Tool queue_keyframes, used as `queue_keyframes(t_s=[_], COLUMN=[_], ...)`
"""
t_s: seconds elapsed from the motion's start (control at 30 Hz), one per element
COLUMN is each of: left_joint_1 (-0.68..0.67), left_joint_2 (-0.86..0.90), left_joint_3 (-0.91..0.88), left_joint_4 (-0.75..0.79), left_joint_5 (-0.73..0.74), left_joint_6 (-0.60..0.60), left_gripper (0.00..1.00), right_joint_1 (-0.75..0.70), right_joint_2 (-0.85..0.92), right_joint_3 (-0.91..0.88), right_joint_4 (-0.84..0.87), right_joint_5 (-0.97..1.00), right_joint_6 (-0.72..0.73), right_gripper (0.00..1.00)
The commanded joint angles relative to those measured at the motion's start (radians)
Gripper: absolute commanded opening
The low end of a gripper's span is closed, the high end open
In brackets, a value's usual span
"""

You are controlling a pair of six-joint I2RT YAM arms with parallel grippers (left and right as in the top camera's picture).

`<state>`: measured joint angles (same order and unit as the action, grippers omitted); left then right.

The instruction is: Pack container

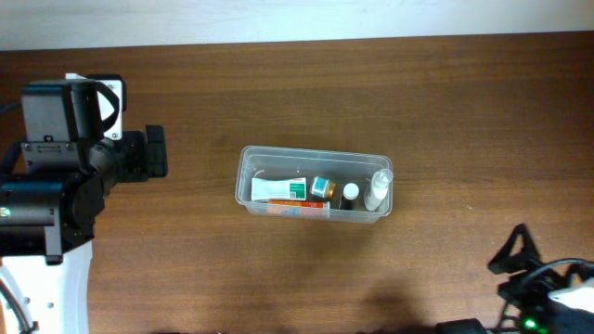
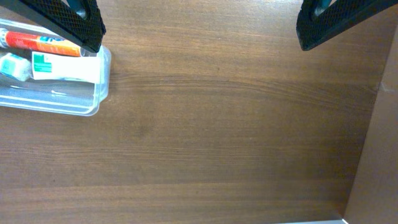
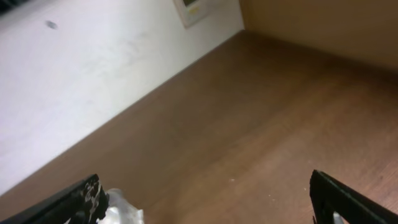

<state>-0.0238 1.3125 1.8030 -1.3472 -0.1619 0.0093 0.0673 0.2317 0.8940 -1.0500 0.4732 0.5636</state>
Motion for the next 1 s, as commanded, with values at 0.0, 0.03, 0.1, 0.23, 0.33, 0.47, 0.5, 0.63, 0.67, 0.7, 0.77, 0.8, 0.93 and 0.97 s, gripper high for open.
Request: queue_keyframes(t_s=[0.0, 0.03, 0.1, 0.23, 0.33, 0.47, 0.5, 0.63, 0.67, 0.7, 0.77, 0.8, 0.93, 0.97], left_joint_1=[0.006, 0.006, 0.006, 0.006, 0.006, 0.006, 0.006, 0.006, 0.006, 0.006, 0.006, 0.006, 0.006, 0.006], left_joint_2=[-0.003, -0.003, -0.003, -0.003, -0.003, -0.003, -0.003, -0.003, -0.003, -0.003, -0.003, -0.003, -0.003, -0.003], left_joint_3=[0.008, 0.008, 0.008, 0.008, 0.008, 0.008, 0.008, 0.008, 0.008, 0.008, 0.008, 0.008, 0.008, 0.008], left_joint_4=[-0.001, -0.001, -0.001, -0.001, -0.001, -0.001, -0.001, -0.001, -0.001, -0.001, -0.001, -0.001, -0.001, -0.001], left_joint_5=[0.0, 0.0, 0.0, 0.0, 0.0, 0.0, 0.0, 0.0, 0.0, 0.0, 0.0, 0.0, 0.0, 0.0], left_joint_6=[-0.01, -0.01, -0.01, -0.01, -0.01, -0.01, -0.01, -0.01, -0.01, -0.01, -0.01, -0.01, -0.01, -0.01], left_gripper=[0.99, 0.99, 1.0, 0.99, 1.0, 0.99, 0.99, 0.99, 0.99, 0.99, 0.99, 0.99, 0.99, 1.0], right_joint_1=[-0.045, -0.056, -0.064, -0.064, -0.064, -0.064, -0.064, -0.064, -0.064, -0.064, -0.063, -0.063, -0.062, -0.062], right_joint_2=[-0.114, -0.148, -0.186, -0.227, -0.228, -0.228, -0.228, -0.228, -0.228, -0.228, -0.228, -0.228, -0.228, -0.228], right_joint_3=[-0.166, -0.222, -0.289, -0.4, -0.474, -0.543, -0.558, -0.617, -0.629, -0.64, -0.655, -0.663, -0.693, -0.695], right_joint_4=[0.0, 0.0, 0.0, 0.019, 0.053, 0.095, 0.102, 0.125, 0.128, 0.141, 0.159, 0.169, 0.202, 0.205], right_joint_5=[-0.012, -0.027, -0.048, -0.086, -0.116, -0.126, -0.126, -0.126, -0.126, -0.126, -0.126, -0.126, -0.126, -0.126], right_joint_6=[-0.006, -0.006, -0.006, -0.006, -0.006, -0.006, -0.006, -0.006, -0.006, -0.006, -0.006, -0.006, -0.006, -0.006], right_gripper=[0.99, 0.98, 0.98, 0.98, 0.98, 0.98, 0.98, 0.98, 0.98, 0.98, 0.98, 0.98, 0.98, 0.98])
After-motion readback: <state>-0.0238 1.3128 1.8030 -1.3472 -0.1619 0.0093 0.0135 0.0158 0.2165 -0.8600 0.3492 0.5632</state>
